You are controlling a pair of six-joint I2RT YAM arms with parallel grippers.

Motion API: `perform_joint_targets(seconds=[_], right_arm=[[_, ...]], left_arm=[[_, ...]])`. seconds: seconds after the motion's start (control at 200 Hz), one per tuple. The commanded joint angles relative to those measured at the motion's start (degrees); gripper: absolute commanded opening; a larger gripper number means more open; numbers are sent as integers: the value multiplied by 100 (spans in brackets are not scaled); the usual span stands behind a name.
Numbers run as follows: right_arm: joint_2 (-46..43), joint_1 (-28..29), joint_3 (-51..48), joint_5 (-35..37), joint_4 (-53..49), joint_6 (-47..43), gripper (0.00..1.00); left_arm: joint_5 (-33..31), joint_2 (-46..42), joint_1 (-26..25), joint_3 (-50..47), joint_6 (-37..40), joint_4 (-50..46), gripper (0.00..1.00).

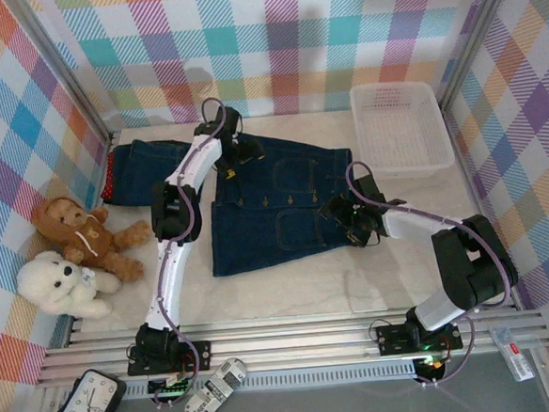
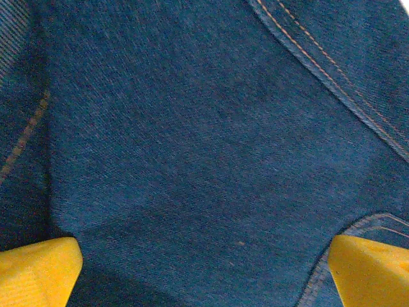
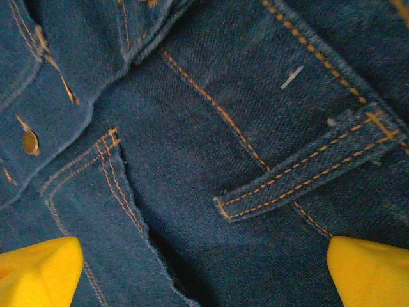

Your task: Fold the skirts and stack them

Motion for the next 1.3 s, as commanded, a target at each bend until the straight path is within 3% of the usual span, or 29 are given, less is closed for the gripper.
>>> perform_joint_targets(seconds=[0.0, 0.135, 0.255, 0.365, 0.44, 0.575, 0.77, 0.985, 1.105, 1.295], right_arm=[[128, -3, -497, -49, -239, 296, 99], [-570, -1, -45, 258, -716, -271, 99], [-1194, -21, -15, 706, -1070, -255, 99], [-1641, -36, -310, 1052, -1129, -18, 99], [-1795, -46, -493, 1103, -1066, 13, 99], [-1845, -46, -515, 1009, -1125, -132, 99], [-1873, -42, -585, 1138, -1190, -173, 99], [-1688, -55, -495, 1136, -1181, -251, 99], [-1605, -55, -480, 1126, -1174, -286, 99], [-1552, -55, -460, 1110, -1119, -295, 99]], left_arm=[[-1057, -363, 355, 256, 649, -802, 100], [-910, -936, 349, 77, 925, -797, 100], [-934, -1443, 340, -506, 786, -726, 100], [75, -1868, 319, -1502, 499, 21, 100], [466, -1796, 234, -1615, 352, 112, 100], [-318, -1573, 131, -1518, 123, -267, 100], [-1326, -1789, 103, -2170, 33, -361, 79], [-1192, -1527, 103, -2413, 97, -418, 60], [-977, -1412, 103, -2361, 175, -360, 45], [-1115, -1297, 104, -2230, 234, -473, 43]])
